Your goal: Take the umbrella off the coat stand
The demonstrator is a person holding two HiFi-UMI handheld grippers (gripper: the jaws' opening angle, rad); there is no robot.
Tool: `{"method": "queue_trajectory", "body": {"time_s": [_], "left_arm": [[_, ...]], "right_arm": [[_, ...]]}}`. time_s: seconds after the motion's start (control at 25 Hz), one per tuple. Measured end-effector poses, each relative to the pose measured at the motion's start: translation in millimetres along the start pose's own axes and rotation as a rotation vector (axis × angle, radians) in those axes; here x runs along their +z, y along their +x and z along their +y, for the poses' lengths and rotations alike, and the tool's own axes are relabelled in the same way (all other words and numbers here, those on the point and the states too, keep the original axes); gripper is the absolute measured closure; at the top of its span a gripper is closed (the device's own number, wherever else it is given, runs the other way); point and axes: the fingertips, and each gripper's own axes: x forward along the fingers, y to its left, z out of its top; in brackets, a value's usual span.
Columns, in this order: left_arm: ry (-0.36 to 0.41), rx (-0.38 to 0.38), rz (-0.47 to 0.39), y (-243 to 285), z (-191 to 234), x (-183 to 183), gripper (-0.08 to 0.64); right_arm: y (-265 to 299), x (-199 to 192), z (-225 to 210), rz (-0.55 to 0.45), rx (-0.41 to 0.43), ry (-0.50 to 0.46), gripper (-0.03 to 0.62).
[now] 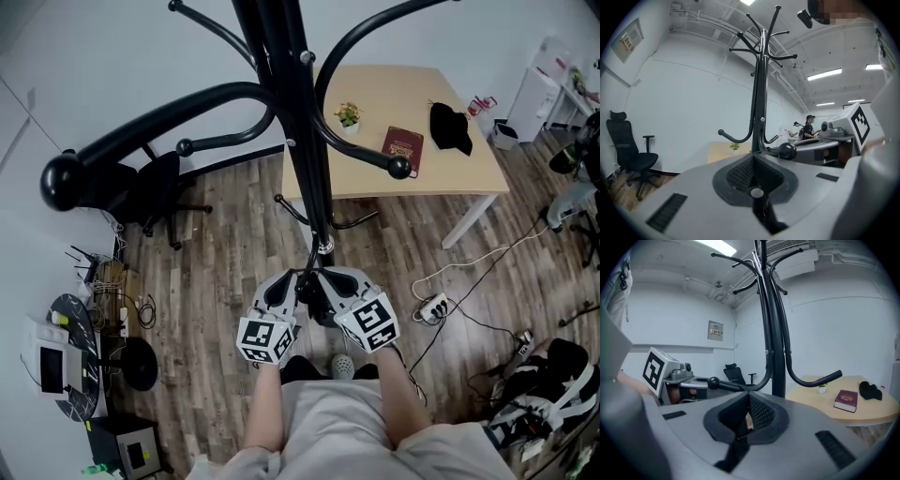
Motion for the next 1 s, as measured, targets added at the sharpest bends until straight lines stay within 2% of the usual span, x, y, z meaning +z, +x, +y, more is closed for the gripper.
{"method": "queue_trajectory", "body": {"time_s": [1.0], "left_arm": [[-0.014,0.015,-0.048,-19.4,-4.0,15.1,0.538]], "right_arm": [[-9.8,13.9,20.3,-0.014,0.06,-0.075,0.581]]}}
